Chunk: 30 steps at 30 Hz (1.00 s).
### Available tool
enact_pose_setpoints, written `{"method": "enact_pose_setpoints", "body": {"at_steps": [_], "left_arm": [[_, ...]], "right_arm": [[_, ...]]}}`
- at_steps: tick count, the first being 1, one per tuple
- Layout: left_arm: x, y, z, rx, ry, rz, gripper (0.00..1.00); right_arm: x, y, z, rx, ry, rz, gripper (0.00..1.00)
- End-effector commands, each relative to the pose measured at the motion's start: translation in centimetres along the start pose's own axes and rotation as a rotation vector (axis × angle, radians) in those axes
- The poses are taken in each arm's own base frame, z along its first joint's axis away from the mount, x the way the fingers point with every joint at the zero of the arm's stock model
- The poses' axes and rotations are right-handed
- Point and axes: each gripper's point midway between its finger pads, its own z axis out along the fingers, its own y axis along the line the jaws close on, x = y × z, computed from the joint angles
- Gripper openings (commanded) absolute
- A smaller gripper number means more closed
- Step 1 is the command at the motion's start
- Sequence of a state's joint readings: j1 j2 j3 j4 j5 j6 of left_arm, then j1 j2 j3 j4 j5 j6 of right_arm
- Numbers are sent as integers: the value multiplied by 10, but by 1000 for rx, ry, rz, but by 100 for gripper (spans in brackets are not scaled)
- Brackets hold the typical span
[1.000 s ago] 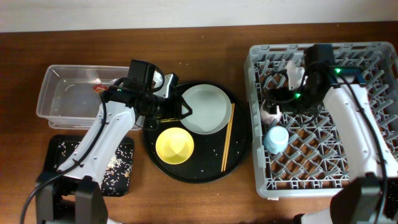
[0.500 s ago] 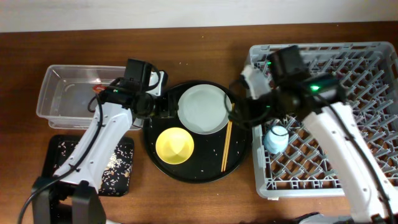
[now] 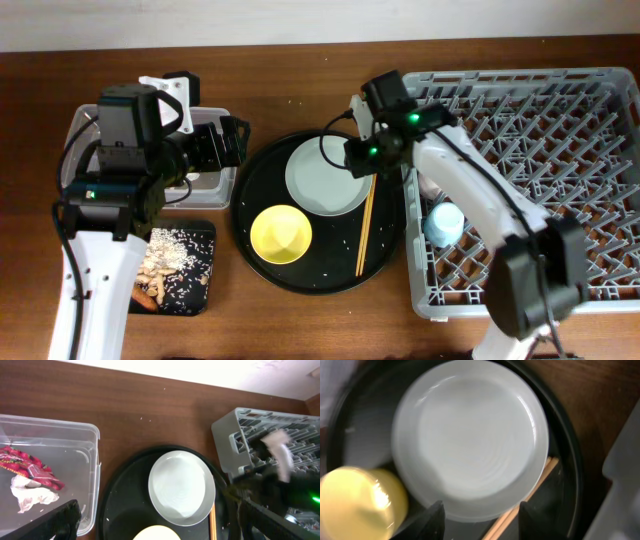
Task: Sort waste into correct bins and load items into the dishwasher rack
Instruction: 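Move the right gripper to the white plate rim and grasp it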
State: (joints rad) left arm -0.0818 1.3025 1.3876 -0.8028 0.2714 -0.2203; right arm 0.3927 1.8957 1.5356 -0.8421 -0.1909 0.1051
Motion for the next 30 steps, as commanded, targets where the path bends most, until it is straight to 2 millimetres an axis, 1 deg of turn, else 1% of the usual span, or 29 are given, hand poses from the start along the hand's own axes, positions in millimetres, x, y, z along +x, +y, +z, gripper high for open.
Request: {"method": "enact_pose_setpoints", "body": {"at_steps": [1, 4, 7, 13, 16, 21, 26, 28, 29, 30], "left_arm": [[-1, 2, 1, -9, -1, 11, 99], [-1, 2, 1, -9, -1, 11, 99], [-1, 2, 1, -8, -1, 11, 99], [-1, 2, 1, -9, -1, 11, 99], [-1, 2, 1, -9, -1, 11, 99], [-1, 2, 1, -9, -1, 11, 99], [-1, 2, 1, -9, -1, 11, 99], [-1, 2, 1, -8, -1, 11, 99], [-1, 2, 1, -9, -1, 11, 99], [-1, 2, 1, -8, -1, 11, 99]], "right_arm": [[-4, -20, 35, 100, 13, 8, 46], [-7, -36, 55, 170, 8, 7, 45], [-9, -44, 64, 204, 3, 8, 45], [-13, -44, 67, 201, -13, 7, 45], [-8, -46, 71, 203, 3, 9, 42], [-2, -48, 79, 205, 23, 10, 42], [9, -52, 94, 209, 66, 15, 42], [10, -52, 96, 209, 71, 14, 41], [10, -52, 96, 209, 71, 14, 37], [10, -52, 96, 209, 71, 14, 35]]}}
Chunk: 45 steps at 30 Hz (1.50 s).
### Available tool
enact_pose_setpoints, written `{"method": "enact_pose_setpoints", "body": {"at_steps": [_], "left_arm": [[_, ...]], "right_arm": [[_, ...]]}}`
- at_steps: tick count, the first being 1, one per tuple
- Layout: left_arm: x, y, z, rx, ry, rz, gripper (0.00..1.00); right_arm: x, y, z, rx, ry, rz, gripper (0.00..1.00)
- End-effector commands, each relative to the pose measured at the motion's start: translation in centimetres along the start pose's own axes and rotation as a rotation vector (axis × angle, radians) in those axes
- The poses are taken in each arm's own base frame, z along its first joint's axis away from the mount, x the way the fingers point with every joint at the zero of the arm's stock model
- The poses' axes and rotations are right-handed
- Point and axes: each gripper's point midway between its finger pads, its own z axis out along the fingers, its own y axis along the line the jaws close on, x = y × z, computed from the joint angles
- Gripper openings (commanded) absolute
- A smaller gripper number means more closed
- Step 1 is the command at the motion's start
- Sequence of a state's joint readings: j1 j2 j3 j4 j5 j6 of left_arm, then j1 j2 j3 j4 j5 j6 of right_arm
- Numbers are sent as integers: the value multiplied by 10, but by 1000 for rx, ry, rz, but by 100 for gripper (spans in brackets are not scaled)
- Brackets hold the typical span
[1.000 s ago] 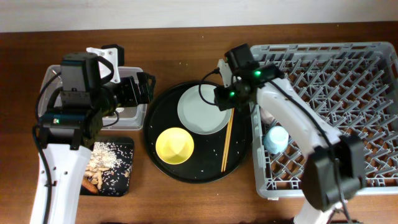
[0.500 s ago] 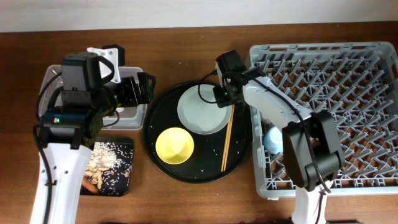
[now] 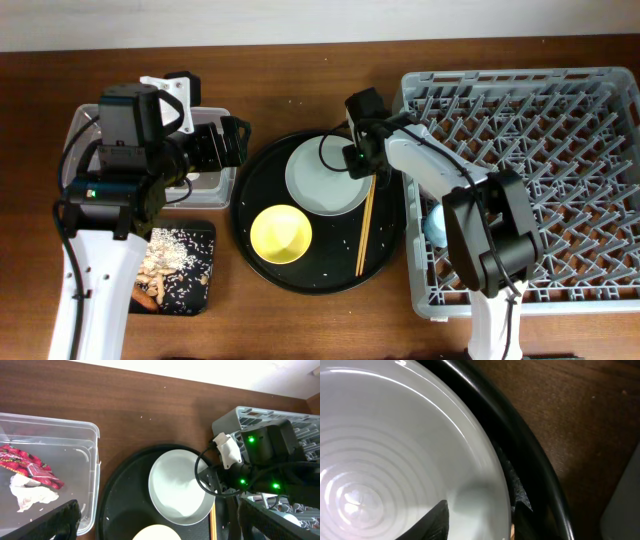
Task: Sort waste into correct bins and load items into the dishwasher rack
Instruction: 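Move the right gripper to the white plate rim and grasp it, then lift the white plate and stand it upright in the rack's back slots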
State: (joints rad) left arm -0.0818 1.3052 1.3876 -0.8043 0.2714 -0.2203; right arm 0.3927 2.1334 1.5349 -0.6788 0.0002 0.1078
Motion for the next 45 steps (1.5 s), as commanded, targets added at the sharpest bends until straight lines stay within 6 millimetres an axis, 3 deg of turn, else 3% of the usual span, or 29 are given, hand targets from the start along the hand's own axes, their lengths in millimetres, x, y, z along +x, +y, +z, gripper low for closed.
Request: {"method": "enact_pose_setpoints", "body": {"at_steps": [1, 11, 15, 23, 29, 31, 33, 37, 39, 42, 43, 45], "left_arm": [[-2, 2, 0, -7, -5, 13, 99], [-2, 2, 0, -8, -5, 12, 99], [-2, 2, 0, -7, -5, 13, 99], [-2, 2, 0, -7, -5, 13, 99], [-2, 2, 0, -8, -5, 12, 99], [-2, 2, 0, -7, -5, 13, 99], [-2, 2, 0, -7, -5, 13, 99], [-2, 2, 0, -7, -5, 12, 99], [-2, 2, 0, -7, -5, 12, 99], [-2, 2, 0, -7, -5, 13, 99], [-2, 2, 0, -7, -5, 13, 99], [-2, 2, 0, -7, -5, 12, 99]], "right_arm": [[5, 0, 7, 12, 17, 3, 32], [10, 16, 6, -80, 40, 5, 29], [3, 17, 7, -84, 13, 4, 29], [22, 15, 6, -75, 87, 6, 28], [22, 15, 6, -75, 90, 6, 4], [21, 15, 4, -75, 84, 6, 4], [6, 15, -18, -79, 47, -2, 4], [-32, 17, -100, -75, -77, -32, 4], [-40, 11, -139, -42, -126, -35, 4], [-45, -15, -193, 107, -215, -20, 4], [-45, -47, -232, 288, -295, 10, 4], [-40, -86, -278, 523, -370, 60, 4]]}}
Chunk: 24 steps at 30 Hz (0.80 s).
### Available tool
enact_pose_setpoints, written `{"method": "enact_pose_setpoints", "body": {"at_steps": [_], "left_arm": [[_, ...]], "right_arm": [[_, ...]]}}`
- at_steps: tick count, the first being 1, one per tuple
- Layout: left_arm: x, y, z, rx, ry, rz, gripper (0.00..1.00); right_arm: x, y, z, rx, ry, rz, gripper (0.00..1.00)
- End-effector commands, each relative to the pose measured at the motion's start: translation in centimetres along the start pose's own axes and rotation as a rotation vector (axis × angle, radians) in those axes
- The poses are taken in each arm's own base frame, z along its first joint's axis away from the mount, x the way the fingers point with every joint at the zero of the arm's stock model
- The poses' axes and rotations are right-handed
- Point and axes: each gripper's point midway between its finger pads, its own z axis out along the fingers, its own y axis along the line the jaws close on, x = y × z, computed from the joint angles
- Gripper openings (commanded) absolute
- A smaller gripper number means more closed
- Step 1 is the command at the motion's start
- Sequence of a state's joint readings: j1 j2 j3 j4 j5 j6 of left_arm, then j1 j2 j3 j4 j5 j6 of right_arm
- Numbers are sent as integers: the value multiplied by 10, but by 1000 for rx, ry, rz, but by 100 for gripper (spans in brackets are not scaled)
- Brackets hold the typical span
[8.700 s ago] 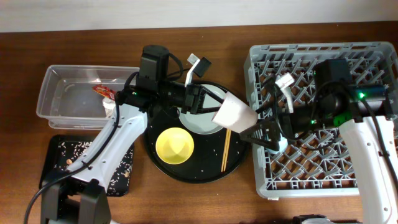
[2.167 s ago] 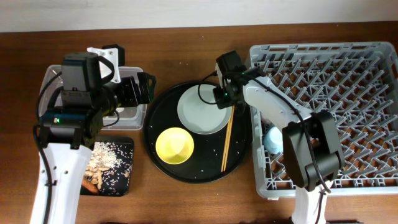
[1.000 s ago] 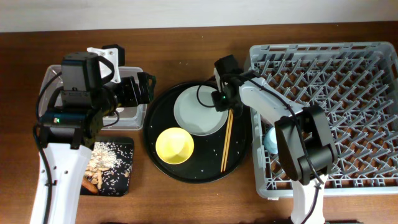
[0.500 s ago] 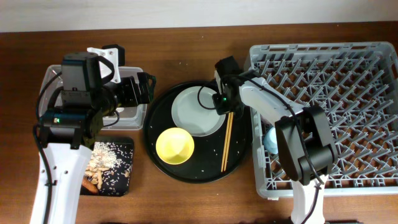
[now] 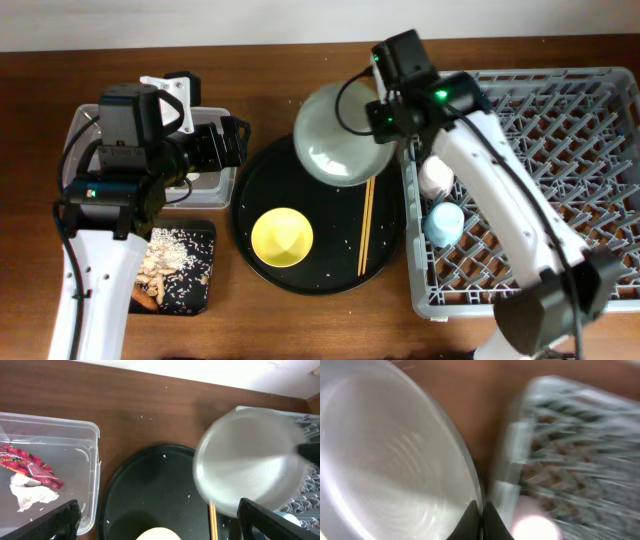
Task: Sort waste into correct bins and load items into the dishwasher rack
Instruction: 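Lift the white plate and stand it upright in the rack's back slots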
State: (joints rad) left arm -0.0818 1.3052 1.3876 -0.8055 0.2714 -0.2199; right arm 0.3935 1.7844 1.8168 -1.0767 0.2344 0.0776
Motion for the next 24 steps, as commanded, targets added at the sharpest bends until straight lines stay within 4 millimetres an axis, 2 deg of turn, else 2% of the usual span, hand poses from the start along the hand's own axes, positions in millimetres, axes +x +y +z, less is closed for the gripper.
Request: {"method": "enact_pose_setpoints", "body": {"at_steps": [1, 2, 3, 4, 5, 6, 7, 11, 17, 20, 24], "left_arm": [[-2, 2, 0, -7, -6, 13, 99], [-2, 2, 0, -7, -6, 12, 99], [-2, 2, 0, -7, -6, 13, 99], [-2, 2, 0, -7, -6, 13, 99], [-2, 2, 0, -7, -6, 13, 99], [-2, 2, 0, -7, -6, 12, 99], [-2, 2, 0, -7, -6, 13, 99], [-2, 2, 0, -7, -6, 12, 99], [-2, 2, 0, -7, -6, 13, 99], [-2, 2, 0, -7, -6, 13, 99], [-2, 2, 0, -7, -6, 12, 99]], "right_arm": [[-15, -88, -70, 461, -149, 54, 4], [-15, -109, -89, 591, -166, 51, 4], [-14, -123, -102, 678, -168, 38, 4], [-10, -151, -128, 879, -160, 41, 4], [-7, -167, -141, 986, -151, 58, 4], [-2, -182, -148, 1065, -130, 78, 4], [2, -192, -147, 1077, -112, 95, 4], [23, -236, -130, 1022, -33, 194, 4], [50, -274, -93, 865, 41, 309, 4], [57, -280, -68, 841, 97, 310, 4], [61, -279, -28, 826, 198, 224, 4]]}}
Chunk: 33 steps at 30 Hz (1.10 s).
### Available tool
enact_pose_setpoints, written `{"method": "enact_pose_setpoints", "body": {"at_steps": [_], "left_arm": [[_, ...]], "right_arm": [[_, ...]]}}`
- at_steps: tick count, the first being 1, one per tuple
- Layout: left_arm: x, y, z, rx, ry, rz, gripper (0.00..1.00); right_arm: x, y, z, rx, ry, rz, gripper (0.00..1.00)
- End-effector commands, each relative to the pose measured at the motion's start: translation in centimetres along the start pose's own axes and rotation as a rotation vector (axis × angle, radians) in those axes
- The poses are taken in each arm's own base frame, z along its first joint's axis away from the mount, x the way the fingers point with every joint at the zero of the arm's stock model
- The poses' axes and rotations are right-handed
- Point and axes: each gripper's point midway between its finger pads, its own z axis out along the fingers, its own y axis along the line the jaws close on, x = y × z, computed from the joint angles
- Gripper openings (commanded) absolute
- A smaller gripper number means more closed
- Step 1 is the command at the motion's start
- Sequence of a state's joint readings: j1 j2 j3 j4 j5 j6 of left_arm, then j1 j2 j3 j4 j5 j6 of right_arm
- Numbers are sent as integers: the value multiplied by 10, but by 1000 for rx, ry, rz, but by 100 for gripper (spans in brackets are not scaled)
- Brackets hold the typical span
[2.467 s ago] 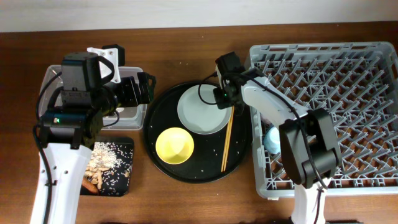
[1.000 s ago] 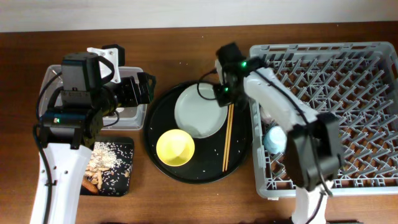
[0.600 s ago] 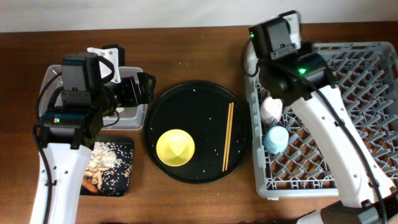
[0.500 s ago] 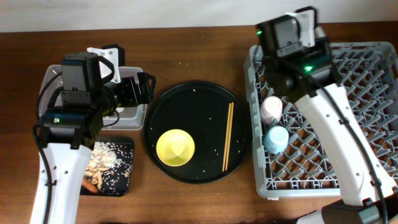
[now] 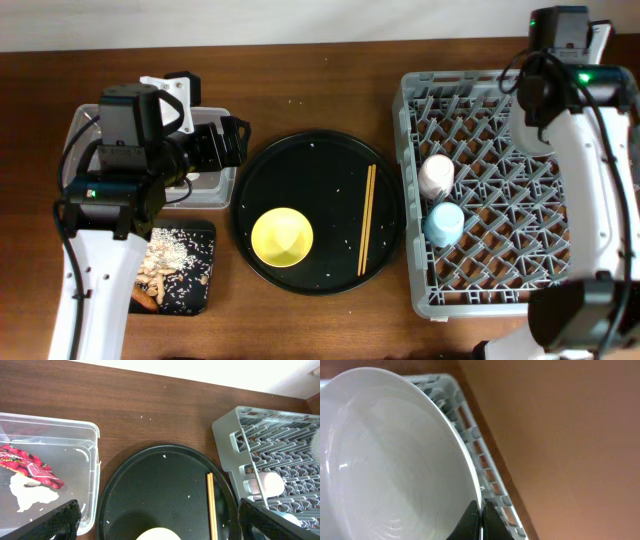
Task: Sort waste into correct bins and load items into the dishwasher rack
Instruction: 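Lift the white plate and stand it upright in the rack's back slots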
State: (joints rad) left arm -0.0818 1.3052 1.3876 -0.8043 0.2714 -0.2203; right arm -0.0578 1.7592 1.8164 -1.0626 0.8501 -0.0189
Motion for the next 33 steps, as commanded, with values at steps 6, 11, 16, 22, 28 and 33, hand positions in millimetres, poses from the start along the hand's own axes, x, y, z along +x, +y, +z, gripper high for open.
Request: {"method": "enact_pose_setpoints", "body": {"at_steps": [6, 11, 16, 22, 28, 33], "left_arm": [[-2, 2, 0, -7, -5, 12, 99], [-2, 2, 0, -7, -5, 13, 99], [-2, 2, 0, -7, -5, 13, 99], [-2, 2, 0, -8, -5, 12, 99], [-2, 2, 0, -8, -5, 12, 99], [-2, 2, 0, -8, -5, 12, 99]], "right_arm": [[3, 39, 36, 9, 58, -170, 4], [-2, 51, 27, -13, 31, -207, 4], [-7, 73, 8, -42, -12, -254, 4], [-3, 88, 4, -125, -7, -272, 64], [-8, 84, -6, -130, -35, -253, 67], [-14, 85, -37, -307, -104, -193, 67]]}}
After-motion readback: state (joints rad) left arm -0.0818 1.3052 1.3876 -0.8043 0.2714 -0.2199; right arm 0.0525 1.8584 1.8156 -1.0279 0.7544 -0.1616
